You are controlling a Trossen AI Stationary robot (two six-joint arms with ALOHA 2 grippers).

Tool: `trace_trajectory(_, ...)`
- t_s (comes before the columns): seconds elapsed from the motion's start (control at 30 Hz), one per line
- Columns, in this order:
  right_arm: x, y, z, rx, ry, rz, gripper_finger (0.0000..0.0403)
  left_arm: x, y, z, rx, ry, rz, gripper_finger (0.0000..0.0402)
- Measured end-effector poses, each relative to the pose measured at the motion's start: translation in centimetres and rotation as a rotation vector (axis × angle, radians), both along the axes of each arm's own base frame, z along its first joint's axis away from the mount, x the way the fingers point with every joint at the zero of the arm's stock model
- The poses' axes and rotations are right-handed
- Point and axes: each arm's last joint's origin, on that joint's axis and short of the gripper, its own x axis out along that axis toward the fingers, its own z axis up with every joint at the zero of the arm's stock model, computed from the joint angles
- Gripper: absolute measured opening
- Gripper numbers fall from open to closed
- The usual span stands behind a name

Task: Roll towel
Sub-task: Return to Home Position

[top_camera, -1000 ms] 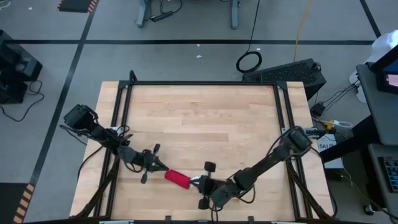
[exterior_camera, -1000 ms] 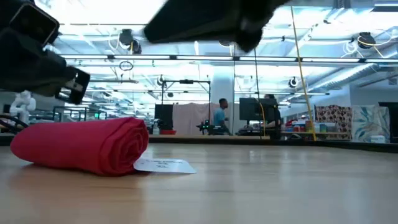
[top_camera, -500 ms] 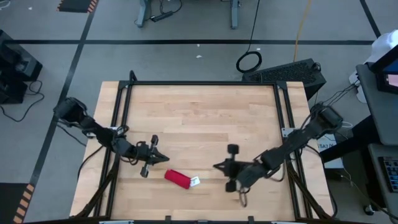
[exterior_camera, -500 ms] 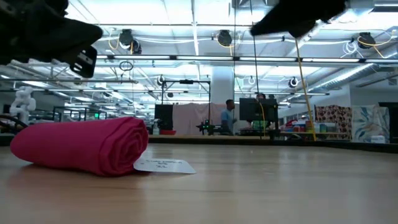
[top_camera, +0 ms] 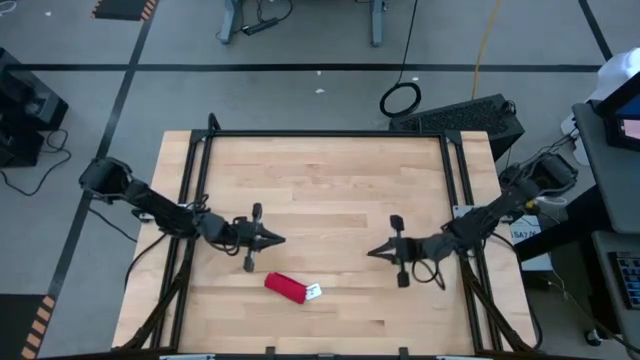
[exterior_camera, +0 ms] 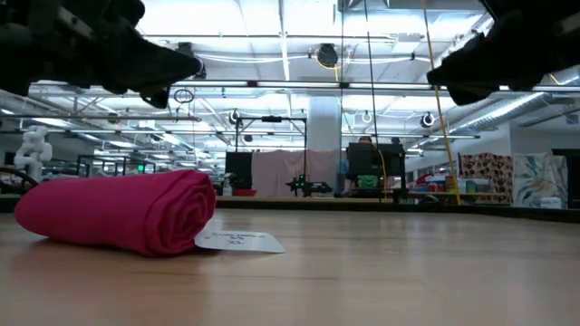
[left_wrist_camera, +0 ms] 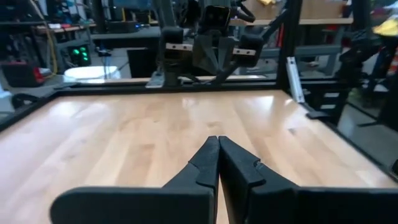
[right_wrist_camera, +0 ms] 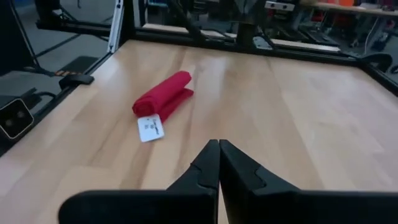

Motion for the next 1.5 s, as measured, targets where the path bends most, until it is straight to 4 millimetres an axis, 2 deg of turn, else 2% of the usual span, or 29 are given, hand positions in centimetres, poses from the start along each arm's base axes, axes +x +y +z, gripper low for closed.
trace_trajectory(0.27,-2.5,-2.7,-2.0,0.039,-0.1,0.007,0.0,0.3,0.9,0.0,0.086,0.001,0.041,0.0015)
trace_trajectory(0.7,-4.7,-4.7,-4.6,0.028,-0.131,-0.044,0.0,0.5,2.0,-0.4,0.103,0.032,0.091,0.0015)
trace_trajectory(1.0,-4.6,-4.7,-4.6,-0.033,-0.13,-0.036,0.0,0.7,3.3,-0.6,0.088,0.057,0.155,0.0015)
trace_trajectory(1.37,-4.6,-5.4,-5.2,-0.067,-0.055,-0.067,0.0,0.3,3.8,-1.7,0.066,0.127,0.178,0.0015)
trace_trajectory(1.5,-4.8,-5.4,-4.8,-0.075,-0.078,-0.063,0.0,0.1,3.8,-1.8,0.054,0.129,0.183,0.0015)
